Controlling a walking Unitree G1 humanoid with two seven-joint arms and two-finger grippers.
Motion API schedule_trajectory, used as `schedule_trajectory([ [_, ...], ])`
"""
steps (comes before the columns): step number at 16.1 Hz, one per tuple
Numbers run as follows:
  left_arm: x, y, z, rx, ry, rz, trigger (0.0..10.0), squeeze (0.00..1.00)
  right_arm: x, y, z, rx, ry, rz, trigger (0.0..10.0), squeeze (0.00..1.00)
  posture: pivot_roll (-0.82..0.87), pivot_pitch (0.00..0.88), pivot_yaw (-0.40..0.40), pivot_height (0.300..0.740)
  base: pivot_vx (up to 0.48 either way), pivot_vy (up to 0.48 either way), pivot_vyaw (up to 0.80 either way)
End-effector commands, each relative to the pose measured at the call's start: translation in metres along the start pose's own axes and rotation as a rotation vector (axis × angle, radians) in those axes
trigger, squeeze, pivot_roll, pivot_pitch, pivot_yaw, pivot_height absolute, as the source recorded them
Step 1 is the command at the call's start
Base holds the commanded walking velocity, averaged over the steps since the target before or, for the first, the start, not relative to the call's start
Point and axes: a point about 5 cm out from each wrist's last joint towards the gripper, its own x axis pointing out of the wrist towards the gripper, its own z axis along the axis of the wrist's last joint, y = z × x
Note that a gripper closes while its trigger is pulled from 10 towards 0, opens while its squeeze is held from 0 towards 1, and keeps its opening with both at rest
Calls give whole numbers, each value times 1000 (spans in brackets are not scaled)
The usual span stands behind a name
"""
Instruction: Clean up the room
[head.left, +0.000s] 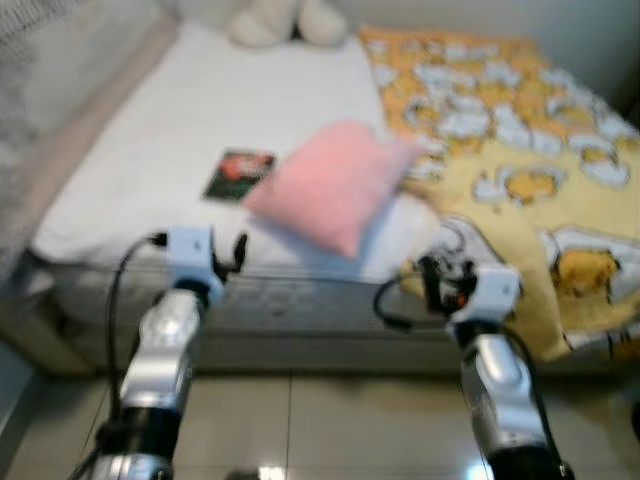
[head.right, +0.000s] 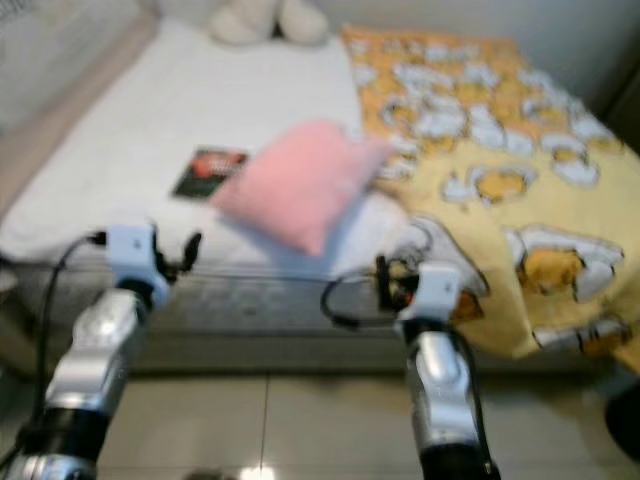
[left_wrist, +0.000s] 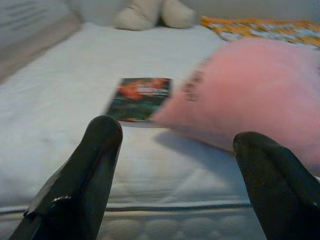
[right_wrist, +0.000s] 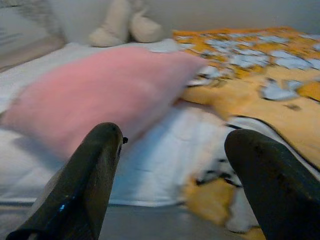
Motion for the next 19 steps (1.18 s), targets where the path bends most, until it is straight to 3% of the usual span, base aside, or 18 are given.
schedule_trajectory([
  [1,2,-10,4,-11,-23,-29,10000,0,1,-11,8,-24,-20,-23,10000,0,9,0,-14,740,480,0,0],
  [12,3,-12,3,-35,-27,-27,10000,0,1,-13,9,-38,-17,-19,10000,0,5,0,-17,740,480,0,0],
  [16,6,-10,5,-25,-35,-13,10000,0,7,-23,14,-87,-22,-96,10000,0,10,0,-18,740,472,0,0],
  [19,7,-8,6,-23,-37,-10,10000,0,9,-24,17,-70,-30,-104,10000,0,11,0,-19,740,472,0,0],
])
